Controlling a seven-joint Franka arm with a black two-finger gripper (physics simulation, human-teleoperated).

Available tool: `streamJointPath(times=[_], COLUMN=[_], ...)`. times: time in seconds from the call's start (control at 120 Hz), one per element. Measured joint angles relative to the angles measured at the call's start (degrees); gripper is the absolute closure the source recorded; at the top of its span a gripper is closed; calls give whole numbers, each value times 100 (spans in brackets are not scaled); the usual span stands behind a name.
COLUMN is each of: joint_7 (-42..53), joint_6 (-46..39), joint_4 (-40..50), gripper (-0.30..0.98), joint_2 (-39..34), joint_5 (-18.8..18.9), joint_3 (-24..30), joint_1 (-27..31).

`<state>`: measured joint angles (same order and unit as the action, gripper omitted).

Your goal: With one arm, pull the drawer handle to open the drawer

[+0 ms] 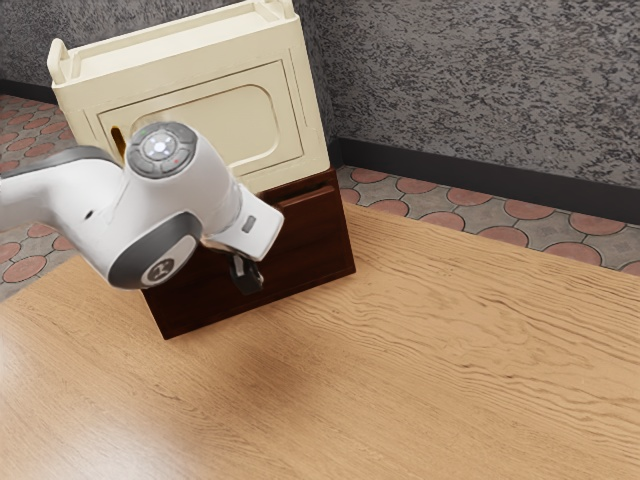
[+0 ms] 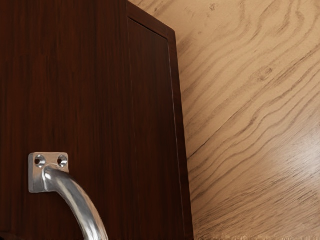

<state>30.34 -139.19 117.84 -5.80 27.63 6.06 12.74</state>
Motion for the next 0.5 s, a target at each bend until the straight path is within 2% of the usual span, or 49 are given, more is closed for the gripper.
streamJointPath(times=[0.3,0.5], joint_7=[-11,-25], joint_6=[-4,-10], joint_4=[88,273], gripper=[0,1], joint_2=[142,-66], joint_5=[-3,1], joint_3=[9,13], joint_1=[1,-2])
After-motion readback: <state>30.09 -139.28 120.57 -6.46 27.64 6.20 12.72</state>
